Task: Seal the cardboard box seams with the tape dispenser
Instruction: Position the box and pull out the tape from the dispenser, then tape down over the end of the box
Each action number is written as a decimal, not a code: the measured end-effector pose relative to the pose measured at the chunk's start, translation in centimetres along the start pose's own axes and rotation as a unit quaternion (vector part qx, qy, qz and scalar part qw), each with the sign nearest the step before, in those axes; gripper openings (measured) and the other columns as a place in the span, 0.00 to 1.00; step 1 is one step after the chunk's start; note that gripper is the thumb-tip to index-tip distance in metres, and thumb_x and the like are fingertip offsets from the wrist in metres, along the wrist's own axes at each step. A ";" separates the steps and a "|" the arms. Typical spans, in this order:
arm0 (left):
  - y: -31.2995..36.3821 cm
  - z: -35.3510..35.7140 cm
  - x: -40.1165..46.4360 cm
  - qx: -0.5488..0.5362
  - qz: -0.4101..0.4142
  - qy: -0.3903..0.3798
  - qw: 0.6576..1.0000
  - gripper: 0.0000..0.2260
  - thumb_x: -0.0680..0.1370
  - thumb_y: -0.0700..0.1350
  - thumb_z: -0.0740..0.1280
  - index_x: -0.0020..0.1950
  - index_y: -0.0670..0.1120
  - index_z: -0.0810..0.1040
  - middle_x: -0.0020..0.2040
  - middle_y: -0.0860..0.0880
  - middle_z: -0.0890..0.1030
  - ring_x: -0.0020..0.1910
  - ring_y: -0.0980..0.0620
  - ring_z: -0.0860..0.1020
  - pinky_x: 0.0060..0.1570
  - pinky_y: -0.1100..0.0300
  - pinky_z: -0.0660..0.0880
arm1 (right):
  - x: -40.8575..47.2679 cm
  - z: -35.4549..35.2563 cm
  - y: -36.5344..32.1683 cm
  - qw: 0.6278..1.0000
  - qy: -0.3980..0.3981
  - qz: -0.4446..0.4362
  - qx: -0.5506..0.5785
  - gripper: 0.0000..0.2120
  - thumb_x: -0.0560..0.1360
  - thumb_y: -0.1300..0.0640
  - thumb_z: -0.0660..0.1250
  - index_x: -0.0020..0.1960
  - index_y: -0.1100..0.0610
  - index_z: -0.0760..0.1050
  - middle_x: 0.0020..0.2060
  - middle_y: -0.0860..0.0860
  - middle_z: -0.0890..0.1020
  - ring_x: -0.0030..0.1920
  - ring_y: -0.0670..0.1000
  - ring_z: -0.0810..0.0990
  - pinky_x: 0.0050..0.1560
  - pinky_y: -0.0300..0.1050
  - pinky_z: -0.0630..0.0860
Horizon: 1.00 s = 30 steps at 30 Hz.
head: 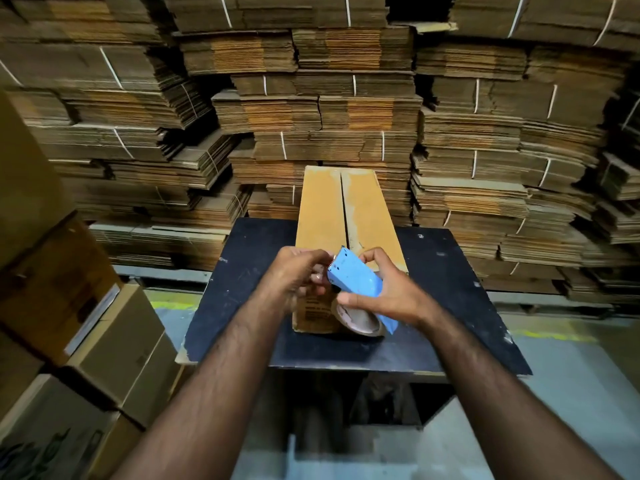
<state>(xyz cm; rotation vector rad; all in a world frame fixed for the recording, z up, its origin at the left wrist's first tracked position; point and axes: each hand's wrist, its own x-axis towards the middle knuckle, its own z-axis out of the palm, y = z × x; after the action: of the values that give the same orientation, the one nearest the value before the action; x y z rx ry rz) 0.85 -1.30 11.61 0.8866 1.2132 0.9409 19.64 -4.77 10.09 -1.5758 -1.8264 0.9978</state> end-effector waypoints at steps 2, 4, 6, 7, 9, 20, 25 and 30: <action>0.3 0.2 0.9 -0.014 -0.005 -0.007 1.000 0.06 0.77 0.41 0.70 0.44 0.38 0.82 0.27 0.50 0.74 0.24 0.54 0.67 0.31 0.60 0.69 | 0.8 -1.1 0.0 0.996 -0.012 -0.020 -0.080 0.37 0.60 0.36 0.79 0.59 0.42 0.61 0.44 0.49 0.81 0.43 0.51 0.79 0.43 0.49 0.77; 0.4 0.5 1.8 -0.023 -0.009 -0.013 1.000 0.07 0.77 0.42 0.72 0.42 0.39 0.83 0.30 0.47 0.77 0.25 0.54 0.69 0.29 0.61 0.70 | 1.7 -2.2 0.0 0.992 -0.007 -0.041 -0.120 0.35 0.62 0.44 0.80 0.59 0.42 0.60 0.44 0.50 0.80 0.42 0.52 0.79 0.41 0.52 0.79; 0.5 1.1 2.7 -0.032 -0.010 -0.007 0.999 0.05 0.77 0.38 0.70 0.45 0.36 0.82 0.33 0.43 0.81 0.26 0.54 0.74 0.29 0.61 0.72 | 2.6 -3.6 0.2 0.989 -0.006 -0.059 -0.135 0.34 0.63 0.49 0.79 0.59 0.40 0.61 0.44 0.49 0.79 0.41 0.51 0.80 0.39 0.51 0.80; 0.6 1.5 3.3 -0.035 -0.007 0.001 0.999 0.05 0.77 0.36 0.69 0.47 0.34 0.82 0.33 0.42 0.81 0.26 0.54 0.73 0.28 0.61 0.71 | 3.2 -4.3 0.4 0.988 -0.010 -0.068 -0.141 0.34 0.63 0.49 0.78 0.60 0.39 0.61 0.44 0.48 0.79 0.40 0.50 0.80 0.38 0.50 0.80; 1.0 2.3 4.3 -0.031 0.013 0.028 0.999 0.04 0.78 0.34 0.68 0.48 0.33 0.81 0.30 0.43 0.80 0.24 0.54 0.71 0.28 0.61 0.71 | 4.6 -5.7 0.8 0.982 -0.018 -0.093 -0.166 0.34 0.63 0.48 0.78 0.61 0.39 0.62 0.43 0.46 0.79 0.40 0.49 0.80 0.35 0.45 0.79; 0.9 3.2 9.7 -0.049 0.054 0.212 0.975 0.03 0.76 0.38 0.73 0.45 0.39 0.83 0.33 0.43 0.83 0.26 0.55 0.78 0.30 0.62 0.75 | 13.0 -11.6 3.3 0.925 -0.090 -0.197 -0.313 0.34 0.67 0.35 0.72 0.68 0.41 0.63 0.54 0.51 0.79 0.49 0.53 0.77 0.45 0.51 0.81; -0.1 -0.8 10.1 0.003 0.050 0.248 0.967 0.04 0.77 0.39 0.72 0.46 0.38 0.82 0.33 0.45 0.82 0.26 0.56 0.78 0.31 0.61 0.76 | 14.6 -12.0 4.7 0.903 -0.140 -0.189 -0.359 0.33 0.67 0.35 0.74 0.68 0.42 0.68 0.54 0.52 0.80 0.48 0.51 0.76 0.47 0.49 0.78; -2.6 -2.7 10.5 0.002 -0.023 0.250 0.968 0.07 0.76 0.42 0.73 0.49 0.38 0.83 0.33 0.46 0.84 0.25 0.56 0.77 0.29 0.63 0.76 | 15.3 -10.2 3.7 0.898 -0.187 -0.152 -0.369 0.39 0.60 0.27 0.69 0.68 0.38 0.67 0.55 0.49 0.78 0.50 0.51 0.74 0.49 0.52 0.78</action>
<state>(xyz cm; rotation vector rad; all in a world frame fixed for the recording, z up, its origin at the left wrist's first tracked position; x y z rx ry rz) -0.46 7.68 5.16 0.6364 1.6560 1.1655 27.05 12.33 11.99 -1.4548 -2.8537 0.4909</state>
